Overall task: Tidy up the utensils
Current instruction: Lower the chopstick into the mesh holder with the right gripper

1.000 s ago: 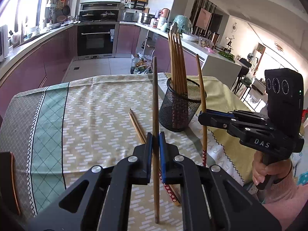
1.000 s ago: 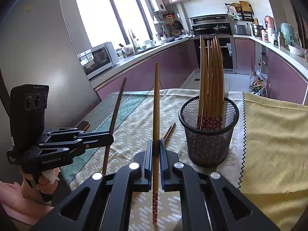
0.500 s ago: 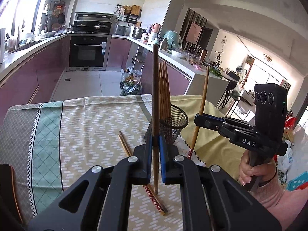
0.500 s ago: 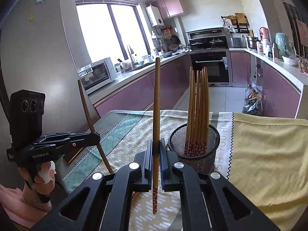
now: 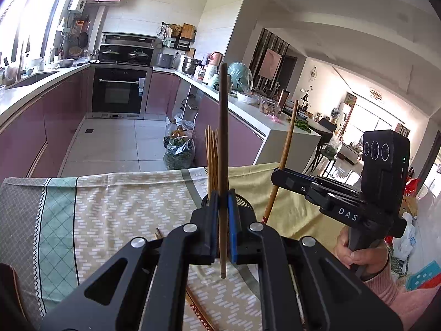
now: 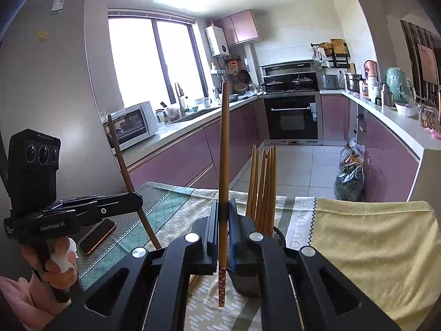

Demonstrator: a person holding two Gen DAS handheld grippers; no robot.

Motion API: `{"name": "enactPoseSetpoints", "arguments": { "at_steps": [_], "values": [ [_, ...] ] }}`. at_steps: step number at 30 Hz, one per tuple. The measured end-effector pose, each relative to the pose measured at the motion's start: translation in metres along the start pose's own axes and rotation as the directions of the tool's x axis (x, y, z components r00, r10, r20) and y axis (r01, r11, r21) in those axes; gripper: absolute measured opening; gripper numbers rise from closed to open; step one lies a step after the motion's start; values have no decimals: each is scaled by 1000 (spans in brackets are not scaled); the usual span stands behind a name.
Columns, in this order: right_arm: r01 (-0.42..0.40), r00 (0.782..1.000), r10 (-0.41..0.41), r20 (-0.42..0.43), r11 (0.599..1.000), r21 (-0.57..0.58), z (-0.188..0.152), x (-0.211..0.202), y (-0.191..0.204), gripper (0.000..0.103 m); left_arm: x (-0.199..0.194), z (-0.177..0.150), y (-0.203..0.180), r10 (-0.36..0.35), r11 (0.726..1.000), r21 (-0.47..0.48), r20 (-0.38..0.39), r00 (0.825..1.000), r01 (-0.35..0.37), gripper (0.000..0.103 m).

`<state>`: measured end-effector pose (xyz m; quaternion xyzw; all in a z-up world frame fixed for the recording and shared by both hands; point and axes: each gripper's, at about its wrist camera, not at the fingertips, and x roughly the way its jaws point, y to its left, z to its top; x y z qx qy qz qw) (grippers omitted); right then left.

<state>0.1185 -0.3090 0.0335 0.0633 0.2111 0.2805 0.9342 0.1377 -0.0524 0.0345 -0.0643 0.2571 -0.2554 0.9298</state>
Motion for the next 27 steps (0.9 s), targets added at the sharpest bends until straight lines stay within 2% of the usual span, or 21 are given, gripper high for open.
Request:
{"name": "enactPoseSetpoints", "arguments": {
  "at_steps": [14, 21, 27],
  "values": [
    [39, 997, -39, 64, 999, -5, 27, 2, -10, 6, 12, 42, -17, -23, 999, 41, 95, 995, 19, 8],
    [54, 997, -55, 52, 998, 7, 25, 15, -14, 6, 31, 44, -17, -15, 999, 44, 79, 997, 12, 8],
    [67, 998, -67, 4, 998, 17, 17, 33, -18, 6, 57, 37, -20, 10, 997, 71, 8, 1000, -10, 8]
  ]
}}
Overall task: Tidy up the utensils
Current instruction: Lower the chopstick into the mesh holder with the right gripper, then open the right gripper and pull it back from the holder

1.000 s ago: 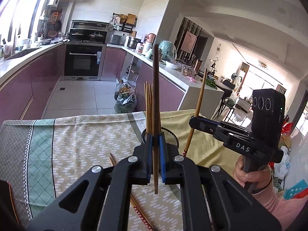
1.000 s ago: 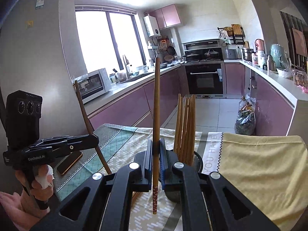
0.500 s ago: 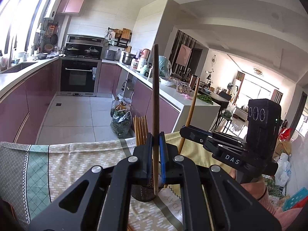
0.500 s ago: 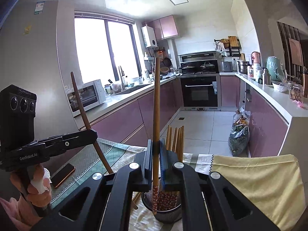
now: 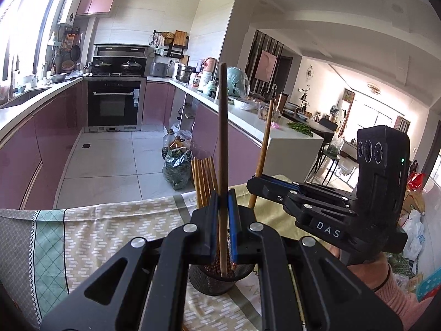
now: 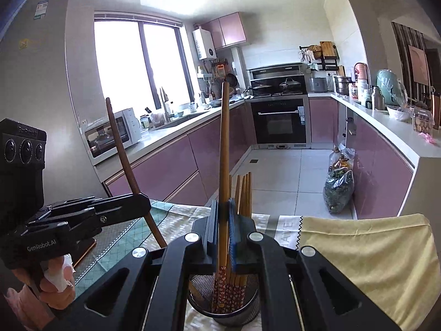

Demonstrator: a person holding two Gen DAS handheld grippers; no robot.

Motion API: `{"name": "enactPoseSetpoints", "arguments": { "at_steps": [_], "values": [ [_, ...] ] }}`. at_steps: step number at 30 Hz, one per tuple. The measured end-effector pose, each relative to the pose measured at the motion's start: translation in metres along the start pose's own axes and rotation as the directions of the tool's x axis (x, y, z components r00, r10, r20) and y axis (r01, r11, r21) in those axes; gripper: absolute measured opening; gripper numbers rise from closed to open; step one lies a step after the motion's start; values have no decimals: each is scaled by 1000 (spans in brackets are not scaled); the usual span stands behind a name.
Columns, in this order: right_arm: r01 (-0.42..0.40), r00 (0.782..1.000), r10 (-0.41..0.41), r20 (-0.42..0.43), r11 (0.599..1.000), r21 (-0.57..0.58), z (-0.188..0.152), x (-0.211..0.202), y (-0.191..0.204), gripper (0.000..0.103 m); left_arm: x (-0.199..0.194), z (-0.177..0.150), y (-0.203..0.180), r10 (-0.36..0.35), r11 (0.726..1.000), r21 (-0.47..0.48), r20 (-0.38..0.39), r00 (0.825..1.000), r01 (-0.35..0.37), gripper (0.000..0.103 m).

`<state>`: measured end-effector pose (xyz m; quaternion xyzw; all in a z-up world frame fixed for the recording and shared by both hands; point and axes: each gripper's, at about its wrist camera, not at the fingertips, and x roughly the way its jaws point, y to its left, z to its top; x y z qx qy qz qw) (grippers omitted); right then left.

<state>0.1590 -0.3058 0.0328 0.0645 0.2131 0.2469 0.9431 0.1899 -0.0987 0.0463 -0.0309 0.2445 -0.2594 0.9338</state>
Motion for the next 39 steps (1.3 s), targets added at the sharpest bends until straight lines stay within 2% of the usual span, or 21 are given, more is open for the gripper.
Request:
{"name": "enactPoseSetpoints", "arguments": {
  "at_steps": [7, 13, 15, 23, 26, 28, 32, 34, 39],
  "values": [
    [6, 996, -7, -88, 1000, -12, -17, 18, 1, 6, 31, -19, 0, 17, 999, 46, -105, 994, -12, 8],
    [17, 984, -19, -177, 1000, -16, -29, 35, 0, 6, 54, -31, 1, 40, 996, 81, -184, 982, -26, 8],
    [19, 982, -21, -189, 1000, -8, -31, 39, -2, 6, 59, -33, 2, 65, 995, 88, -186, 980, -49, 8],
    [28, 978, -23, -206, 999, 22, -32, 46, -7, 8, 78, -35, 10, 82, 994, 84, -213, 974, -65, 9],
    [22, 979, -16, -204, 999, 30, -34, 45, -7, 8, 82, -39, 11, 79, 995, 80, -218, 973, -63, 13],
    [19, 980, -12, -200, 999, 32, -36, 43, -6, 8, 82, -43, 12, 84, 995, 74, -216, 973, -69, 20],
    [7, 983, -1, -182, 999, 35, -38, 36, -4, 20, 73, -50, 17, 97, 994, 67, -198, 975, -85, 24],
    [-1, 985, 7, -174, 999, 36, -39, 32, -3, 21, 66, -55, 18, 110, 993, 68, -180, 977, -100, 30],
    [-25, 987, 31, -155, 999, 41, -45, 22, 4, 26, 38, -69, 22, 133, 990, 67, -128, 983, -126, 38]
  ]
}}
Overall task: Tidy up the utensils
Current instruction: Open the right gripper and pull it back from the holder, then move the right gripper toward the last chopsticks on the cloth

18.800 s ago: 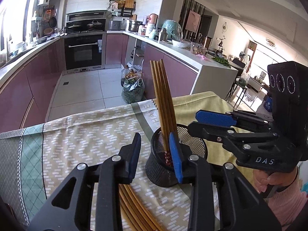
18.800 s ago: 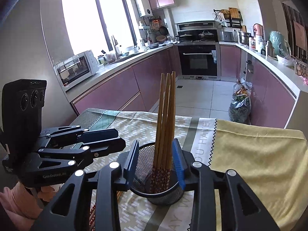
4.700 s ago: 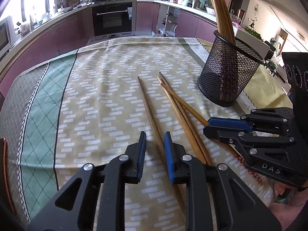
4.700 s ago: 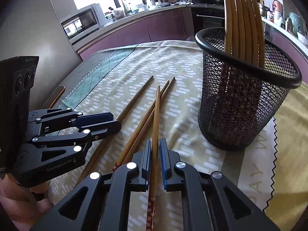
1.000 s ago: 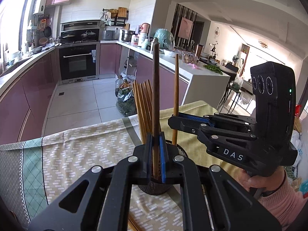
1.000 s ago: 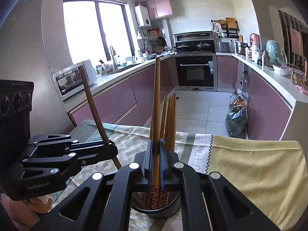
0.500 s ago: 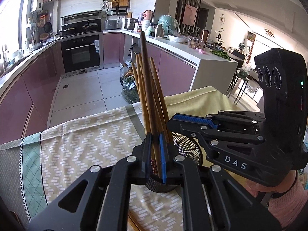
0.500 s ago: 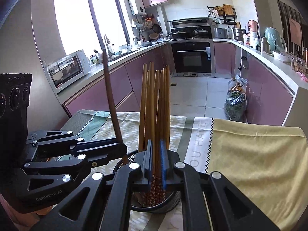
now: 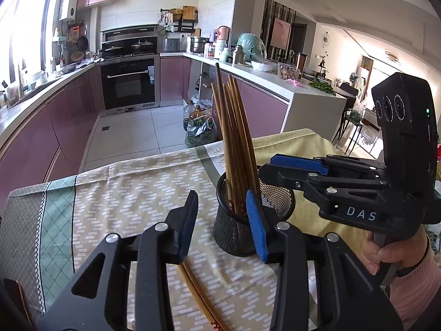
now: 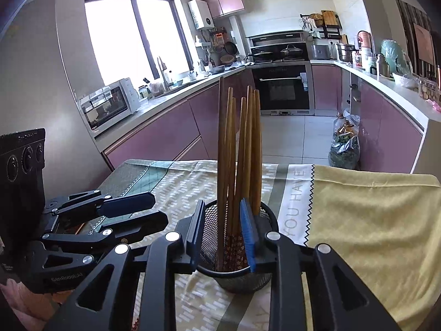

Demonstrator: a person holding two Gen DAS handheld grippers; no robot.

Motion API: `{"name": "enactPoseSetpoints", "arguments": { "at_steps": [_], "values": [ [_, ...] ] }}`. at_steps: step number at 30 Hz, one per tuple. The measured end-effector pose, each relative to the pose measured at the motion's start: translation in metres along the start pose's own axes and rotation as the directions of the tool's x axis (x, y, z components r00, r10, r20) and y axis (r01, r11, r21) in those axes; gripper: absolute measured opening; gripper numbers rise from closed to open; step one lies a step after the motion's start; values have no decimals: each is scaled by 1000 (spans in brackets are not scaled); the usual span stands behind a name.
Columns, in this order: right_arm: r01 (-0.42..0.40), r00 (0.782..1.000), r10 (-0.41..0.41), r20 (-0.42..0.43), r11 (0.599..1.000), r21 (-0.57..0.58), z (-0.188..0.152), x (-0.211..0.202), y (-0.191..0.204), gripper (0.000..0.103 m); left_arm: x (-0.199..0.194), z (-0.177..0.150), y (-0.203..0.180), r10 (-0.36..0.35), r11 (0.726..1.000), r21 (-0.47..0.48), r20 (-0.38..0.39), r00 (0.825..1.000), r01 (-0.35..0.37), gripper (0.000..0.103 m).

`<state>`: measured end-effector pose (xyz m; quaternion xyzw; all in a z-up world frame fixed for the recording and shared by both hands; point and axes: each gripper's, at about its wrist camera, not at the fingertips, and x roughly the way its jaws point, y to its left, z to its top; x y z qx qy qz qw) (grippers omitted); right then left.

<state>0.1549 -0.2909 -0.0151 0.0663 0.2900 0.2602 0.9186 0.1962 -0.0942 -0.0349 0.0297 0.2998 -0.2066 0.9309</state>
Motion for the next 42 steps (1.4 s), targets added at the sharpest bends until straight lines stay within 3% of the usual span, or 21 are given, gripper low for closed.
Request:
{"name": "enactPoseSetpoints", "arguments": {
  "at_steps": [2, 5, 8, 11, 13, 15, 22, 25, 42],
  "values": [
    [-12, 1000, 13, 13, 1000, -12, -3, -8, 6, 30, -12, -7, 6, 10, 1000, -7, 19, 1000, -10, 41],
    [-46, 999, 47, 27, 998, -34, -10, -18, 18, 36, -28, -17, 17, 34, 999, -34, 43, 998, -33, 56],
    [-81, 996, 82, 22, 996, -46, -19, -23, 30, 40, -40, -29, 24, 71, 996, -49, 54, 996, -69, 59],
    [-110, 994, 110, -6, 993, -49, -30, -21, 38, 42, -49, -41, 33, 105, 992, -69, 50, 993, -101, 65],
    [-121, 992, 120, -30, 992, -43, -40, -16, 41, 45, -54, -50, 38, 142, 987, -80, 50, 989, -138, 78],
    [-126, 991, 124, -55, 992, -27, -48, -8, 41, 47, -58, -61, 40, 199, 978, -78, 48, 979, -195, 81],
    [-121, 980, 118, -157, 993, -13, -78, 20, 48, 51, -54, -95, 50, 236, 966, -98, -29, 971, -238, 92],
    [-112, 977, 109, -184, 994, -7, -86, 27, 50, 58, -53, -107, 54, 243, 963, -105, -61, 968, -248, 93],
    [-60, 967, 41, -250, 996, -67, -106, 43, 69, 58, -44, -126, 59, 260, 950, -136, -145, 955, -280, 93]
  ]
}}
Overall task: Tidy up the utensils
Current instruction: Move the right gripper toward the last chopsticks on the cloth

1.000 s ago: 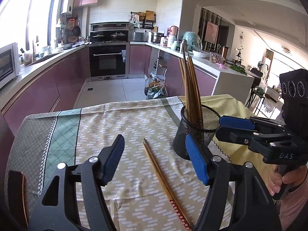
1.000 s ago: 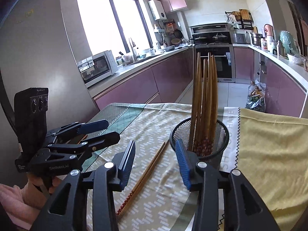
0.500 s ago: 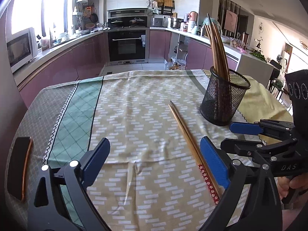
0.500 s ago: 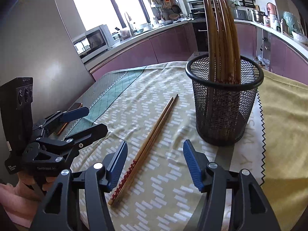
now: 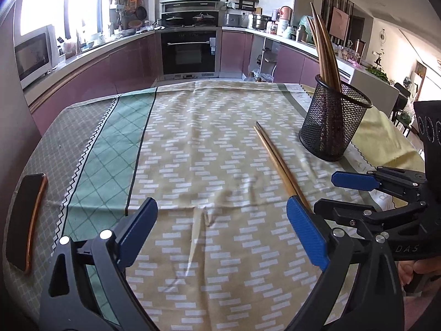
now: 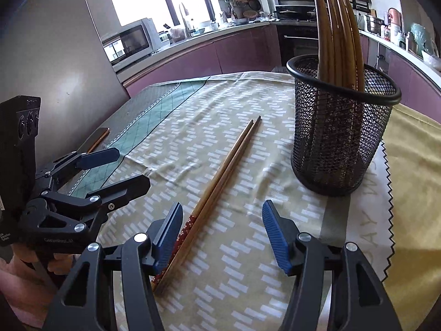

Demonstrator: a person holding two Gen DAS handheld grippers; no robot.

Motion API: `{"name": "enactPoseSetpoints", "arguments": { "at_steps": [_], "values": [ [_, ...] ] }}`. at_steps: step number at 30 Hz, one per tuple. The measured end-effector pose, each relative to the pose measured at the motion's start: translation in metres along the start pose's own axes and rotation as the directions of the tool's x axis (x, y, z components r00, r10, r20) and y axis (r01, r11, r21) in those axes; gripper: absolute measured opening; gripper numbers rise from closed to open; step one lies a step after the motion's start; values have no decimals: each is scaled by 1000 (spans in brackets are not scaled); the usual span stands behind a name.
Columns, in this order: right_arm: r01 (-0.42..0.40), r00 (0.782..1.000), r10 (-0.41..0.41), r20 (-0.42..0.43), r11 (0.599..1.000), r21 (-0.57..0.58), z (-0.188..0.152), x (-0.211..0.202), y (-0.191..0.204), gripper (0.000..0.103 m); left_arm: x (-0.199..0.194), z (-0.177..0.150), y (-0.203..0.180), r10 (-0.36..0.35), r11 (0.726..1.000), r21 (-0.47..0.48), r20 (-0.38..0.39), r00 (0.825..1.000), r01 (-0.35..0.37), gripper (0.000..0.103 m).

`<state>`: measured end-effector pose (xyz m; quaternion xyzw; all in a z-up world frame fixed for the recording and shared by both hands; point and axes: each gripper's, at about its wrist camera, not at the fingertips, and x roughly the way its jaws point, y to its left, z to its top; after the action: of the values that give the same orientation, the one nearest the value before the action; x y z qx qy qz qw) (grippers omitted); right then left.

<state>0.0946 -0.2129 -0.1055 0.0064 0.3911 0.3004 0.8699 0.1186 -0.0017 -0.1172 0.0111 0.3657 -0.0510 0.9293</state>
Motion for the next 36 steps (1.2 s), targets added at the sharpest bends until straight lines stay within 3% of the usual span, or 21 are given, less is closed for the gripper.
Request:
{"name": "enactPoseSetpoints", "arguments": {
  "at_steps": [18, 36],
  "values": [
    [97, 995, -99, -28, 993, -62, -3, 7, 9, 56, 4, -5, 8, -11, 1000, -19, -35, 999, 10, 93],
    [90, 995, -91, -39, 996, -25, -4, 6, 1, 47, 7, -4, -2, -35, 999, -1, -40, 999, 35, 93]
  ]
}}
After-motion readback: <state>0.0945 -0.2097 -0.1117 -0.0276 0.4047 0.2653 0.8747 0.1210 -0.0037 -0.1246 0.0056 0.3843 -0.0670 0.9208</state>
